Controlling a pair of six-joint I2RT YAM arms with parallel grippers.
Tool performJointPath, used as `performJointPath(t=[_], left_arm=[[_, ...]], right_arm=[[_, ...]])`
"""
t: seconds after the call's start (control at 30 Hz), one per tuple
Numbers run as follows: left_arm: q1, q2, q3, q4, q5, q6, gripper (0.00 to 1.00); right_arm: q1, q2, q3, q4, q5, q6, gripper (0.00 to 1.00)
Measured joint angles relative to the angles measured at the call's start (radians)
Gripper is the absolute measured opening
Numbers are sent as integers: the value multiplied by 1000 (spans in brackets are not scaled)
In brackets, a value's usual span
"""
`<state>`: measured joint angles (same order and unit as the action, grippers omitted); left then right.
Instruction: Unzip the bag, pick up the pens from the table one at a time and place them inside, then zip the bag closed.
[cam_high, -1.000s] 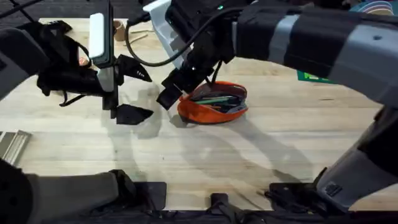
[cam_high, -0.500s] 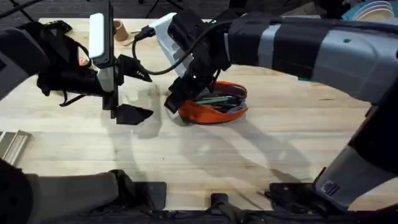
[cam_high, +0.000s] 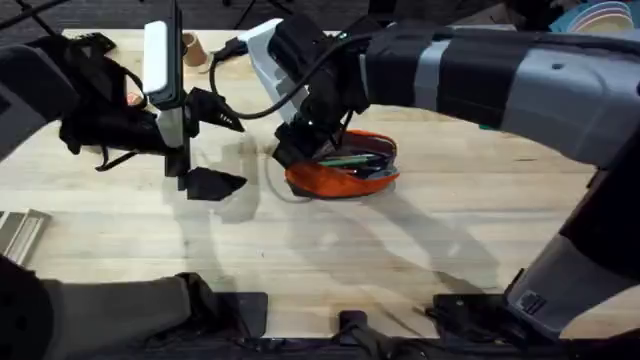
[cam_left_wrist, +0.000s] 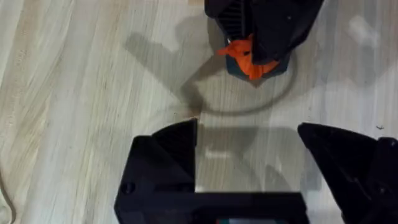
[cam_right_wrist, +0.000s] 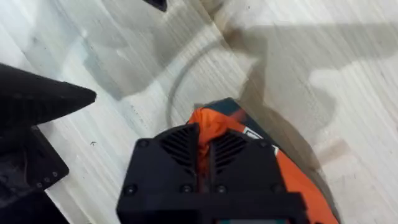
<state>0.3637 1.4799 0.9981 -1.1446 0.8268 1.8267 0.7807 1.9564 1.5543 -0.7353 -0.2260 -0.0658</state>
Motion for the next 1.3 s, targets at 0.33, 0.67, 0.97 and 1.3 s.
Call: performJointPath(t=[0.33, 0.67, 0.97, 1.3], left_arm=[[0, 0, 0, 0, 0, 0, 993], [0, 0, 0, 0, 0, 0, 993], [0, 0, 0, -11, 0, 0, 993], [0, 0, 0, -20, 6, 0, 993]], right_arm=[[0, 0, 0, 1, 0, 3, 32], [0, -62, 0, -13, 18, 3, 34], [-7, -123, -2, -21, 43, 3, 34], [-7, -129, -3, -20, 47, 3, 34]])
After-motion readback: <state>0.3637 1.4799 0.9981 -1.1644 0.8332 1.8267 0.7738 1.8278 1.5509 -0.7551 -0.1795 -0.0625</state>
